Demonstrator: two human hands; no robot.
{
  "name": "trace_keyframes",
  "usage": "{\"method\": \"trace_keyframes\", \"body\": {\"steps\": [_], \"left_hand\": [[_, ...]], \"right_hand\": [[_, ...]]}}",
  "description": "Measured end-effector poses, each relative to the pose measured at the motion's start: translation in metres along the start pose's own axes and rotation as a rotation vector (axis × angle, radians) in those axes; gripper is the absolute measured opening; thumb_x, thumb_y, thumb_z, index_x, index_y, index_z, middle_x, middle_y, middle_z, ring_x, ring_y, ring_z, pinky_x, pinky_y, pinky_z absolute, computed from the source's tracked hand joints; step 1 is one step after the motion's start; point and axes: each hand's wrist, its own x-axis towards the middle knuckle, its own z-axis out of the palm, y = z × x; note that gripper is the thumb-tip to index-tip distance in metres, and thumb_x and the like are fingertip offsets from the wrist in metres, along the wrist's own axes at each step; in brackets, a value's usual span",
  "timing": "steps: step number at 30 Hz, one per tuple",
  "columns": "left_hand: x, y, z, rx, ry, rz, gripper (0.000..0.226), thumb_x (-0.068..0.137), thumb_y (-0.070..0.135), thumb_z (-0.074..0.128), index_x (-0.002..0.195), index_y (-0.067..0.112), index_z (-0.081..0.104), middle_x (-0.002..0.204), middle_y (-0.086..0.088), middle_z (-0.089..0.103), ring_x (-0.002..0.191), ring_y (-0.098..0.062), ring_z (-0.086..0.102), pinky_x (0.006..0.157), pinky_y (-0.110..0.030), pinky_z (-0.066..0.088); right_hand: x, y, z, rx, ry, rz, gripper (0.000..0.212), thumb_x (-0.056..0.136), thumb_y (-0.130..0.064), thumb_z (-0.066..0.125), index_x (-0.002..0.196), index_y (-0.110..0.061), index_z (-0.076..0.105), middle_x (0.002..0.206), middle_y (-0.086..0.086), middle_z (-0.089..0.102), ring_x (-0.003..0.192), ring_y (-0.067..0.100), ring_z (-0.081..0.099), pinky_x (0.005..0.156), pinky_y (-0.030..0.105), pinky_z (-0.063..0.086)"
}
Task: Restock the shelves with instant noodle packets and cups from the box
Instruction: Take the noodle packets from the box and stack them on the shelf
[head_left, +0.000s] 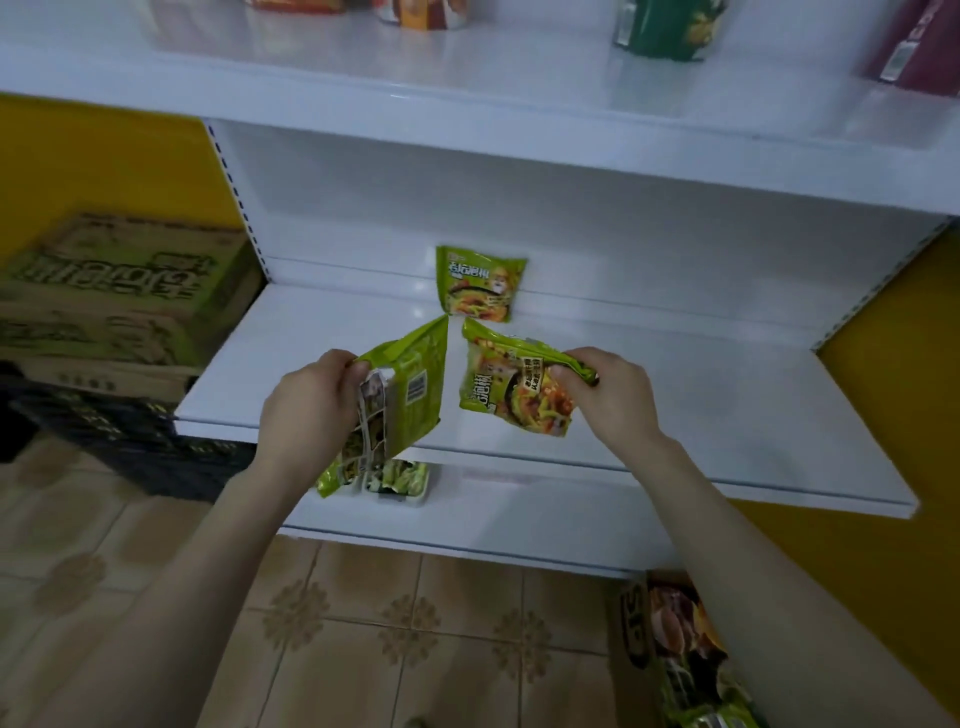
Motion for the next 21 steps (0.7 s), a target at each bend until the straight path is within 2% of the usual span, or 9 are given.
{"method": "trace_keyframes", "body": {"steps": [4, 10, 14, 21], "left_hand": [[0.005, -0.033, -0.012, -0.009, 0.024, -0.081, 0.030, 0.098, 0.023, 0.043, 0.099, -0.002, 0.060, 0.072, -0.021, 0.061, 0.066, -0.040, 0.056, 0.054, -0.042, 0.042], [0.009, -0.064, -0.011, 0.012, 0.021, -0.220, 0.029, 0.098, 0.023, 0.044, 0.093, 0.000, 0.060, 0.063, -0.013, 0.054, 0.060, -0.035, 0.053, 0.051, -0.039, 0.040], [0.016, -0.071, 0.003, 0.012, 0.027, -0.318, 0.028, 0.098, 0.022, 0.044, 0.092, 0.000, 0.061, 0.062, -0.009, 0.051, 0.056, -0.029, 0.046, 0.050, -0.035, 0.034], [0.038, -0.064, 0.042, -0.030, 0.070, -0.483, 0.028, 0.098, 0.023, 0.042, 0.090, 0.003, 0.060, 0.069, -0.011, 0.059, 0.060, -0.029, 0.051, 0.053, -0.032, 0.036]], "right_hand": [[0.018, -0.026, 0.023, 0.000, -0.038, -0.025, 0.027, 0.091, -0.030, 0.055, 0.106, -0.012, 0.067, 0.101, 0.009, 0.070, 0.094, 0.026, 0.062, 0.075, 0.031, 0.043], [0.051, -0.040, 0.053, -0.014, -0.084, -0.051, 0.026, 0.091, -0.028, 0.055, 0.106, -0.009, 0.066, 0.100, 0.011, 0.069, 0.094, 0.028, 0.062, 0.074, 0.030, 0.043], [0.079, -0.031, 0.074, -0.036, -0.117, -0.031, 0.026, 0.091, -0.028, 0.055, 0.105, -0.007, 0.064, 0.100, 0.012, 0.069, 0.095, 0.029, 0.062, 0.076, 0.033, 0.045], [0.141, 0.006, 0.098, -0.118, -0.229, 0.000, 0.027, 0.091, -0.029, 0.055, 0.104, -0.007, 0.062, 0.100, 0.012, 0.069, 0.096, 0.031, 0.062, 0.077, 0.036, 0.049]]}}
